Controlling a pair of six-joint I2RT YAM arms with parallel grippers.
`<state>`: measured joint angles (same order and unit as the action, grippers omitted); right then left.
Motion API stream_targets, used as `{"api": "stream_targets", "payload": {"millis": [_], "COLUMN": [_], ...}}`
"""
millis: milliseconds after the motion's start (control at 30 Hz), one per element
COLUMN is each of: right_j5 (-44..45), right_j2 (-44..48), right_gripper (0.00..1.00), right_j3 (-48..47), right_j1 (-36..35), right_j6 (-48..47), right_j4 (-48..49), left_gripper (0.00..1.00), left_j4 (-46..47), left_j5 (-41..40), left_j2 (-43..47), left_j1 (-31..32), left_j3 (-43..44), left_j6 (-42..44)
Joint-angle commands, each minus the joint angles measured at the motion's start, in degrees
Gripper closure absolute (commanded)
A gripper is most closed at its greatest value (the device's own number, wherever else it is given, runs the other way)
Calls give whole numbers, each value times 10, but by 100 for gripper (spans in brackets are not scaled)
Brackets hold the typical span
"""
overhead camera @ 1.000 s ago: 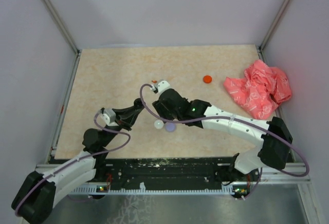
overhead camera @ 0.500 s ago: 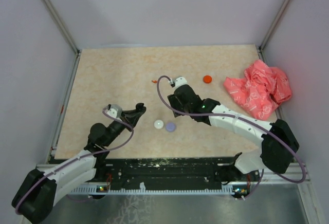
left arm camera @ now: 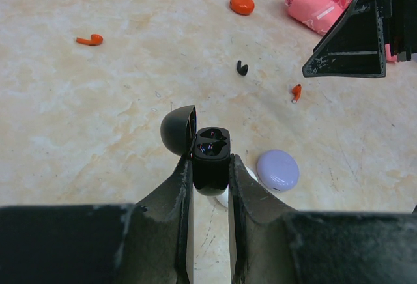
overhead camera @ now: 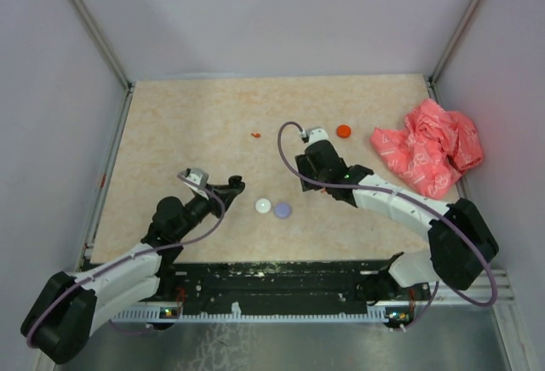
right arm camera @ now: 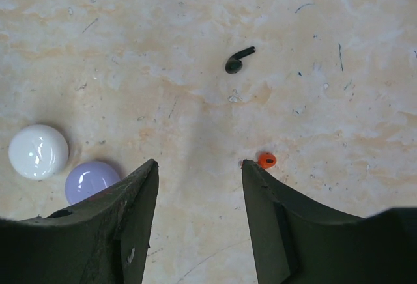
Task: Insert the wireless bluetooth earbuds into the charging case
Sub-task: Place the charging case at the center of the board.
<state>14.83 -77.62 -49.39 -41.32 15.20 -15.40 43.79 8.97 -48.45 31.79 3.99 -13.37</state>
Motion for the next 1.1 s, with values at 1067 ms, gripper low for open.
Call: {"api": "stream_targets", "payload": {"millis": [1067], "right_j5": [-32], "right_j2": [-8], "right_gripper": [48], "right_j3": [47], "right_j1": [17], "right_j6": [-21], "right_j4": [125], "left_gripper": [74], "left_j4": [-225], "left_j5": [67], "left_j2": [-268], "left_j1": [0], "left_j3": [184], "left_j6": [-147]}}
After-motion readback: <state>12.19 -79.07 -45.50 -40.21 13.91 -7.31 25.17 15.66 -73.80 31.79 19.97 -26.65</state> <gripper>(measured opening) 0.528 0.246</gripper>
